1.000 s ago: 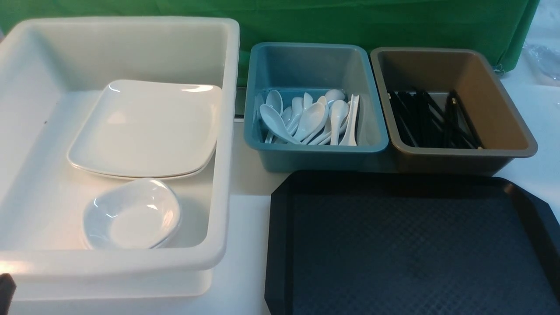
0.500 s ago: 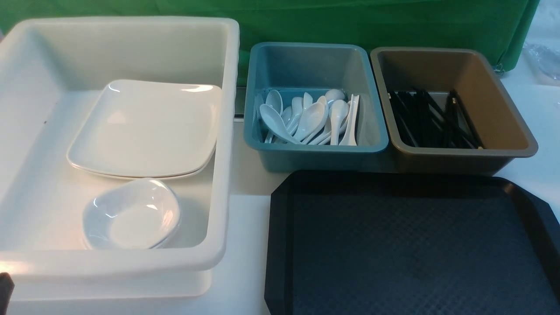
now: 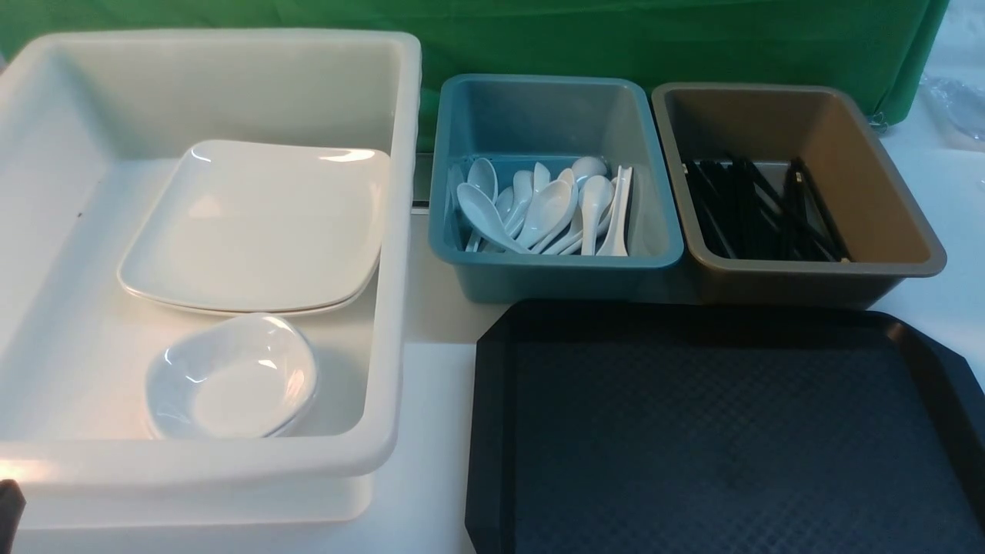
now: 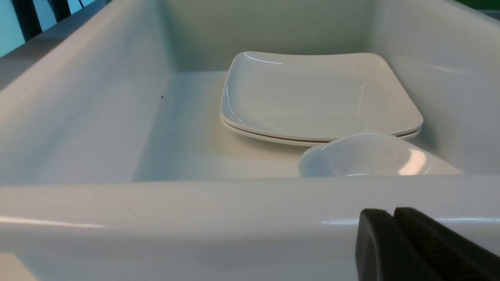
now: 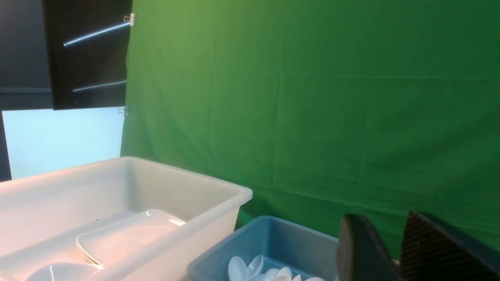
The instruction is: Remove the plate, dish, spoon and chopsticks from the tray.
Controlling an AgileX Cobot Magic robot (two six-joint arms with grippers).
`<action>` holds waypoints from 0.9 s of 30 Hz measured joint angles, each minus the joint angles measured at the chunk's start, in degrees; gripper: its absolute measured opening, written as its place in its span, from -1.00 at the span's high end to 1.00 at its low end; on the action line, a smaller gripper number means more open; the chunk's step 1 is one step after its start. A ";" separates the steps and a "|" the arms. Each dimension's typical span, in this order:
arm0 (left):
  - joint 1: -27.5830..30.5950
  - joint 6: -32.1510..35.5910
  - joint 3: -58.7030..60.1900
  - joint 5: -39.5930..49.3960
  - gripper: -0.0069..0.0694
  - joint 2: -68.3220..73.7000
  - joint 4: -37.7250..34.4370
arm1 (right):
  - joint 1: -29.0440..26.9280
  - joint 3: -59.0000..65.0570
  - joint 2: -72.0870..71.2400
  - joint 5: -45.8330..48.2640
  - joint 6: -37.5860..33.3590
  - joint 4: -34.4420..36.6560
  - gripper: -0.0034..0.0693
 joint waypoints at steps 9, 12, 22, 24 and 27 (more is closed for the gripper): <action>0.00 0.00 0.00 -0.13 0.78 0.00 0.00 | 0.00 0.05 0.00 -0.39 -7.71 11.72 0.30; 0.00 0.00 0.00 -0.13 0.78 0.00 0.00 | 0.00 0.05 0.00 -0.44 -21.97 25.35 0.27; 0.00 0.00 0.00 -0.17 0.78 0.00 0.00 | 0.00 0.05 0.00 -0.38 -25.60 31.38 0.26; 0.00 0.00 0.00 -0.20 0.78 0.00 0.00 | -0.80 1.07 -0.86 -0.45 -25.60 31.44 0.26; 0.00 0.00 0.00 -0.20 0.78 0.00 0.01 | -5.80 3.44 -2.19 -0.37 -25.66 31.44 0.26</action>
